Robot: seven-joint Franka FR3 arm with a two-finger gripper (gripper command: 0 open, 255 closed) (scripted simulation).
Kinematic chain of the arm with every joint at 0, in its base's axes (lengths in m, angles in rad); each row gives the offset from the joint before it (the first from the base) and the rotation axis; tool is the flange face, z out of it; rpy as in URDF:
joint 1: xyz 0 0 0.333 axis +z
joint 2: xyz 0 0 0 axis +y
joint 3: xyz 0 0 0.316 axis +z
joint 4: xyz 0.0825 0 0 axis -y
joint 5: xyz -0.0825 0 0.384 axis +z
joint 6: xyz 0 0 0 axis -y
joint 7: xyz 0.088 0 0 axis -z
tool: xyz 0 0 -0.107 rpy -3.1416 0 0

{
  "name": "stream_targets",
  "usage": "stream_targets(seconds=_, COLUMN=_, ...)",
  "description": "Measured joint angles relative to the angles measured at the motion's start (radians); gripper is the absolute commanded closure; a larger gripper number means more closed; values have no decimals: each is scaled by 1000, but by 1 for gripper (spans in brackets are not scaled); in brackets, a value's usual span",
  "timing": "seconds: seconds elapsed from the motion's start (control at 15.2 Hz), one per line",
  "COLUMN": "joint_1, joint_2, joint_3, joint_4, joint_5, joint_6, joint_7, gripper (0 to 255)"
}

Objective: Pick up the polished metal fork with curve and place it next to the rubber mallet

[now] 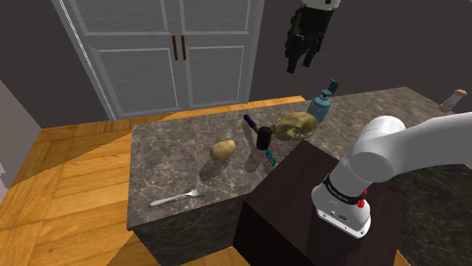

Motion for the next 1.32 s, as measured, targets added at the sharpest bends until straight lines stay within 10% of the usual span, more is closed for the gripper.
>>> stream_targets(seconds=1.32, joint_1=149, joint_2=380, joint_3=140, joint_4=-187, joint_5=42, joint_6=560, joint_7=-101, gripper=0)
